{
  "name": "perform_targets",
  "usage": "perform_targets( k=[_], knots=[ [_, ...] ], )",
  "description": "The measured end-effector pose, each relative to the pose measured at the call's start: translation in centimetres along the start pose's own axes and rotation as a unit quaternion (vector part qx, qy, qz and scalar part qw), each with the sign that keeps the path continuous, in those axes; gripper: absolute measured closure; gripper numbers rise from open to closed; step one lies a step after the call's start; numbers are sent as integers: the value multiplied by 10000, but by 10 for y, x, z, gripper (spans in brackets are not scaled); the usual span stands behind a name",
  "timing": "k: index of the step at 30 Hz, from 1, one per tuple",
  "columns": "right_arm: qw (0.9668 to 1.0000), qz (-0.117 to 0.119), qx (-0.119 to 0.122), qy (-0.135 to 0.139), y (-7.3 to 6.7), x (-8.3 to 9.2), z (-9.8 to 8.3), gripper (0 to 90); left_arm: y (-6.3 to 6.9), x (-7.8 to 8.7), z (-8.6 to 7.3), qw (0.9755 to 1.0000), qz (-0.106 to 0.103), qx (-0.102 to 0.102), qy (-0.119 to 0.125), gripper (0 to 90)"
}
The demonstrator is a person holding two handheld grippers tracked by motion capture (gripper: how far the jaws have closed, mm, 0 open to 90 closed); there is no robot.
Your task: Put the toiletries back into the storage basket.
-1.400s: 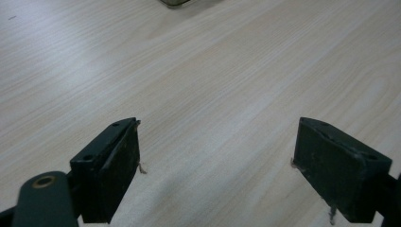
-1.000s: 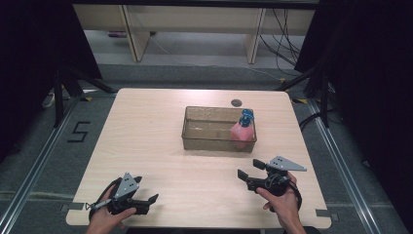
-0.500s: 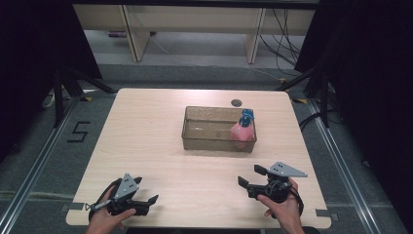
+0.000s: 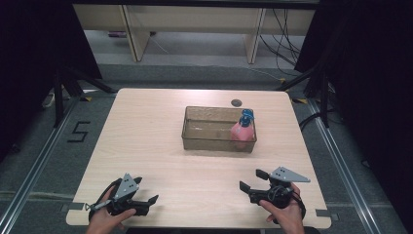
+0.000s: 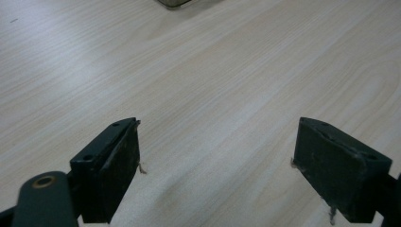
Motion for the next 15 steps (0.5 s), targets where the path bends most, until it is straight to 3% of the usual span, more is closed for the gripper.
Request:
perform_targets(
  k=[1,3,5,6,8,9,11,12,13,15],
  knots=[
    [9998,66,-202,-24,-4,0,-2,172,0,0,0,10000,1,-4,-1,150],
    [10000,26,-71,-23,-1,0,-2,169,0,0,0,10000,-2,-18,1,150],
    [9998,29,-217,-36,-3,0,-4,166,0,0,0,10000,5,-9,-1,150],
    [10000,1,-21,31,0,0,-3,163,0,0,0,10000,4,-9,-4,150],
    [9999,64,-102,-55,-2,1,-6,159,0,0,0,10000,4,1,-5,150],
    [9996,51,-260,-77,-4,0,-8,159,0,0,0,10000,2,-3,-3,150],
    [9998,24,-101,-184,-1,2,-10,156,0,0,0,10000,3,-11,-2,150],
    [9999,11,-52,-100,0,2,-9,156,0,0,0,10000,-3,-22,-1,150],
    [9998,68,-181,-107,-3,1,-10,156,0,0,0,10000,-3,-26,-1,150],
    [10000,44,3,-56,-1,3,-10,155,0,0,0,10000,-2,-27,0,150]
  ],
)
Point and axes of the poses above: each handheld gripper's, and its own axes: x roughly backward along the jaws, z roughly out of its top, y roughly to its right, the point moved 10 cm from there along -x, roughly forward along the jaws, and after that the axes turned 10 degrees about -x, right-handed, at the moved point
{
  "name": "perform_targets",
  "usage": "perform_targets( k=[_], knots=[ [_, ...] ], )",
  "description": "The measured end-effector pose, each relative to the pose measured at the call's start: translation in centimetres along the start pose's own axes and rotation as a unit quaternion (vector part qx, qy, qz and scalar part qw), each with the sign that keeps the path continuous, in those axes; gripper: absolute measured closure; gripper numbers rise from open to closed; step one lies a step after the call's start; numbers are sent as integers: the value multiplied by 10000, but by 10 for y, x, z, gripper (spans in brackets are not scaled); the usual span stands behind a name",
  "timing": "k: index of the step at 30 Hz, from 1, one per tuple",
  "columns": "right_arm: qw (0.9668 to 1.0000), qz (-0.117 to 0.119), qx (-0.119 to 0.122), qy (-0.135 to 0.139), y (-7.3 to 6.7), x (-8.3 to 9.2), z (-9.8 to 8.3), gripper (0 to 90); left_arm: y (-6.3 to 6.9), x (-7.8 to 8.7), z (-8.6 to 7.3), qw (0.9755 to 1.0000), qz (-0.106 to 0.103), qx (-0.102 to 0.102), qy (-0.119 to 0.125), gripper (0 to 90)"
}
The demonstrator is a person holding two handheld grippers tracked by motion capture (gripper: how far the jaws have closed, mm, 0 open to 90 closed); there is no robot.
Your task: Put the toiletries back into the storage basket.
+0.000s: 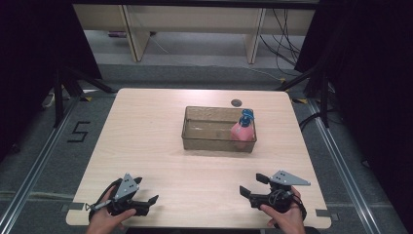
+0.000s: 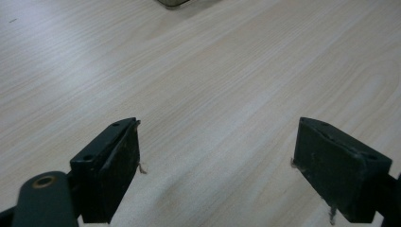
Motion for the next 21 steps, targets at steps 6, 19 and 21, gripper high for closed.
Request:
perform_targets(
  k=[6,19,21],
  knots=[
    [9999,107,-74,-49,-3,2,-4,155,-1,1,-1,9999,-12,-114,-73,150],
    [9997,64,-127,-222,-7,6,-12,155,0,-1,0,10000,23,-22,9,150],
    [9998,8,155,-142,-2,5,-11,155,0,-1,0,10000,24,-23,12,150]
  ],
)
Point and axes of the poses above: each handheld gripper's, and its own axes: x roughly backward along the jaws, z roughly out of its top, y roughly to its right, the point moved 10 cm from there along -x, roughly forward along the jaws, and after that the axes turned 10 degrees about -x, right-handed, at the moved point
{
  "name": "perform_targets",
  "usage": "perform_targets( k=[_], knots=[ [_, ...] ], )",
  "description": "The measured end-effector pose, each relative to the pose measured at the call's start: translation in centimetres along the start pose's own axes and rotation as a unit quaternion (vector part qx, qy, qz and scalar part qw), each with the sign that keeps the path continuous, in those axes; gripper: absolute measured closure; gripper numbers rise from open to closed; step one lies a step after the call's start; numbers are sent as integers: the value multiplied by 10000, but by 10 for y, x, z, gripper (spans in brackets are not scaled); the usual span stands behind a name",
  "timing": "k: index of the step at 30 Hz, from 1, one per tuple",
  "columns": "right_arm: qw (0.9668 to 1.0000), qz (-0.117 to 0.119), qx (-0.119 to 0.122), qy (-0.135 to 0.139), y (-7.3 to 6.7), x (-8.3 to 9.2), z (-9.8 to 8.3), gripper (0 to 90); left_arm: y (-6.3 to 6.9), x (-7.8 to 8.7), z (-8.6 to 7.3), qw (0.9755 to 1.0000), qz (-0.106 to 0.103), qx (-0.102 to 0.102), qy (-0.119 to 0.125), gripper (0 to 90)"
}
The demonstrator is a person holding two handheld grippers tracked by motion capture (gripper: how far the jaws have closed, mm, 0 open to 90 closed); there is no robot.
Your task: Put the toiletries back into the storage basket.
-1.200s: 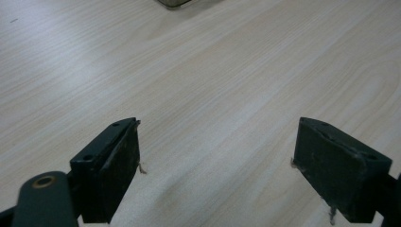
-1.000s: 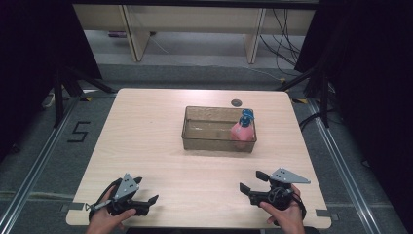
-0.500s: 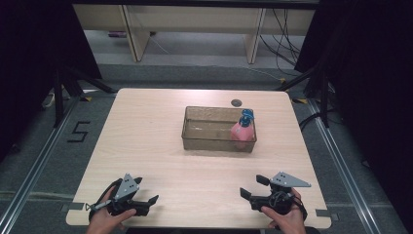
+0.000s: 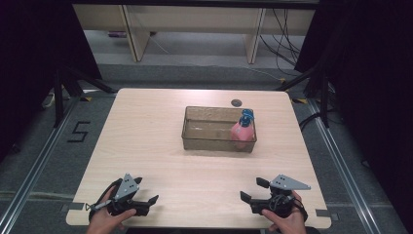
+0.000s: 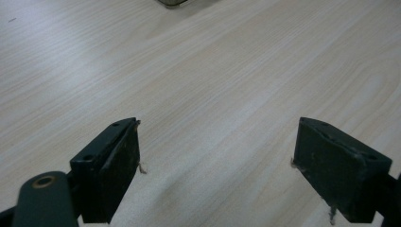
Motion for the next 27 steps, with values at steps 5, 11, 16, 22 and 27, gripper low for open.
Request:
perform_targets(
  k=[5,11,16,22,27],
  knots=[
    [9998,55,-73,-190,-4,1,-6,155,0,0,0,10000,3,-4,-2,150],
    [9997,25,86,-235,-5,2,-9,155,0,0,0,10000,0,34,10,150],
    [9994,24,109,-335,-7,-1,-14,155,1,0,0,10000,-1,33,8,150],
    [9989,49,-21,-461,-10,-2,-20,156,0,0,-1,10000,-25,-14,-28,150],
    [9978,80,86,-655,-13,-2,-26,156,-4,-1,-2,9997,11,-252,-78,150]
  ],
)
Point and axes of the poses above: each handheld gripper's, and its own axes: x roughly backward along the jaws, z roughly out of its top, y roughly to its right, the point moved 10 cm from there along -x, roughly forward along the jaws, and after that the axes turned 10 degrees about -x, right-handed, at the moved point
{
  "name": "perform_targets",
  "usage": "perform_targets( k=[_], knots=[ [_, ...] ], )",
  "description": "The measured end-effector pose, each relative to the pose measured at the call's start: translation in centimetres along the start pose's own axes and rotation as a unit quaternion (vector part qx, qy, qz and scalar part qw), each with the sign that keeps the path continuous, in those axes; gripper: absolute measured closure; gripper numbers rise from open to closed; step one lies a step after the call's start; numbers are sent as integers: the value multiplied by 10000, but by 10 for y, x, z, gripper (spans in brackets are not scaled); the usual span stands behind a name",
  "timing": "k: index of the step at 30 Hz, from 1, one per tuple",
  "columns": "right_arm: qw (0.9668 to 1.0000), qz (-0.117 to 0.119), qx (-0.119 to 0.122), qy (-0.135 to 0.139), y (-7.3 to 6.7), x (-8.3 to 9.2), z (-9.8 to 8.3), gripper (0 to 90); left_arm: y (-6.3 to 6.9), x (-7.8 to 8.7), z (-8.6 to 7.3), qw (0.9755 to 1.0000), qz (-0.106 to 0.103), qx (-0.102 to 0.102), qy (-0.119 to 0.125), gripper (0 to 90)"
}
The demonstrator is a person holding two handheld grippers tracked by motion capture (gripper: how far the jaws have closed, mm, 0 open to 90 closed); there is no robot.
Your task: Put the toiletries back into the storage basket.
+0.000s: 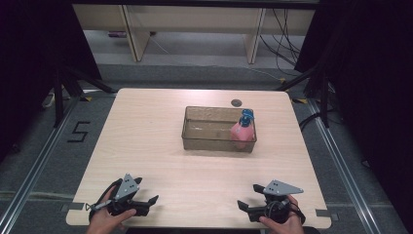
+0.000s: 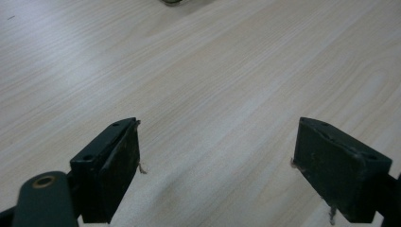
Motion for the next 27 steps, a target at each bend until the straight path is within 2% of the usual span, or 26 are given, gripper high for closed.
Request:
perform_targets(
  k=[1,2,3,5,6,9,11,13,14,15,16,17,21,27],
  knots=[
    [9999,-41,107,-77,1,0,-1,156,0,0,0,10000,4,-10,-3,150],
    [9999,-2,150,-76,0,-2,-2,156,3,0,0,9999,-29,145,19,150],
    [9994,-58,320,-117,2,-2,-3,156,3,0,0,9999,-31,169,13,150],
    [9991,-55,375,-166,1,-4,-4,156,4,0,-1,9998,-39,171,-33,150],
    [9992,-41,355,-188,1,-4,-5,156,4,0,0,9997,-38,223,9,150],
    [9991,-57,372,-210,1,-5,-6,156,1,0,-1,10000,-9,36,-24,150],
    [9990,-36,374,-240,1,-6,-7,156,3,0,-1,9999,-48,119,-36,150],
    [9990,-68,285,-337,0,-6,-10,156,2,0,-1,10000,-40,81,-36,150],
    [9986,-119,376,-348,1,-7,-10,156,3,0,-1,9999,-22,107,-37,150],
    [9985,-107,424,-344,1,-7,-10,156,4,0,0,9997,-2,235,-16,150],
    [9986,-102,327,-398,-1,-8,-12,156,5,0,0,9997,-47,221,16,150],
    [9980,-134,460,-419,2,-7,-12,157,5,-1,1,9997,-52,241,44,150],
    [9976,-130,456,-504,2,-9,-14,157,4,1,0,9999,-65,143,-36,150],
    [9975,-138,456,-517,2,-9,-14,157,4,1,0,9999,-62,157,-28,150]
  ],
)
Point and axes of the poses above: each handheld gripper's, and its own axes: x roughly backward along the jaws, z roughly out of its top, y roughly to its right, the point moved 10 cm from there along -x, roughly forward along the jaws, and after that the axes turned 10 degrees about -x, right-handed, at the moved point
